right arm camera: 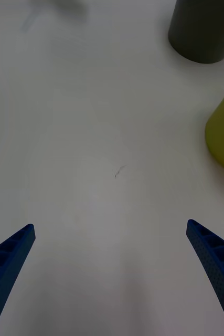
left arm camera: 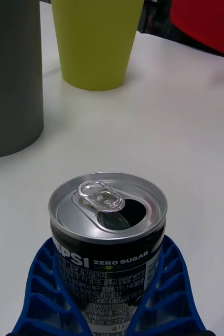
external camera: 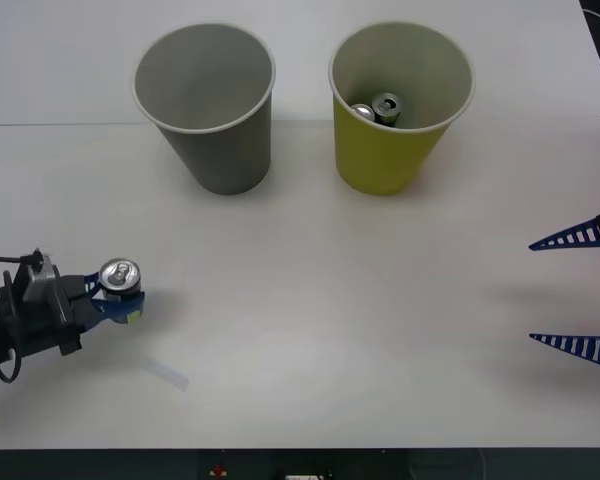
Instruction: Put the can into the green bin and the plastic bottle into the gray bin
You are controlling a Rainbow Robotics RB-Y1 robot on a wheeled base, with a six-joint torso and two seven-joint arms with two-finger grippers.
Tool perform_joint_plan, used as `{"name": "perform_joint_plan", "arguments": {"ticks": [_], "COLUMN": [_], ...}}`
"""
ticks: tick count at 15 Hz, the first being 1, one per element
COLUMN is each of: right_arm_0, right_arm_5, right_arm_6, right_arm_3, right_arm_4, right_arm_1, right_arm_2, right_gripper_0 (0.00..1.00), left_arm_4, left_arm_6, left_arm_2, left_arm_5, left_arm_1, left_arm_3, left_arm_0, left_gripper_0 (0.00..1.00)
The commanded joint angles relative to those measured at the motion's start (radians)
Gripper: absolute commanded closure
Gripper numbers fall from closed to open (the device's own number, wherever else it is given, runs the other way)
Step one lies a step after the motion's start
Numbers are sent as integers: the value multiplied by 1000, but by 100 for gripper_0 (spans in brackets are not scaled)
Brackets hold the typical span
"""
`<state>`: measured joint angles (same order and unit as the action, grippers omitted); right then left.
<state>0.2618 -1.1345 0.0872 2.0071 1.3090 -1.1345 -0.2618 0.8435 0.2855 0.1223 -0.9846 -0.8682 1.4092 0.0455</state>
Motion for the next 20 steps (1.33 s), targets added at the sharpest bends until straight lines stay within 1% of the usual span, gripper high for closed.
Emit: {"name": "perform_joint_plan", "arguments": {"ticks": [1,3,6,9,11,13,15,17,20], "right_arm_0": [0,0,0,0,0,0,0,0,0], "right_arm_5": [0,0,0,0,0,0,0,0,0], "right_arm_6": [0,0,0,0,0,0,0,0,0], "right_arm_3": [0,0,0,0,0,0,0,0,0], "right_arm_4": [0,0,0,0,0,0,0,0,0], "right_arm_1": [0,0,0,0,0,0,0,0,0], "right_arm_2": [0,0,0,0,0,0,0,0,0], "right_gripper_0": [0,0,0,0,0,0,0,0,0], "left_arm_4": [146,258,385,485,562,669,750,836,970], "left_arm_6": [-212,-381,-594,-770,-876,-1003,-1142,-1284,-1424], "left_arm_2": [-70,-124,-174,-199,-214,-228,-228,-237,-242], "left_arm_5": [-3,-16,-32,-32,-32,-32,-42,-140,-275], "left_arm_1": [0,2,2,5,21,41,54,101,190], "left_arm_3": [134,235,361,481,568,663,748,812,872], "left_arm_0": [14,14,14,14,14,11,0,-56,-164], "left_gripper_0": [100,100,100,100,100,100,100,100,100]}}
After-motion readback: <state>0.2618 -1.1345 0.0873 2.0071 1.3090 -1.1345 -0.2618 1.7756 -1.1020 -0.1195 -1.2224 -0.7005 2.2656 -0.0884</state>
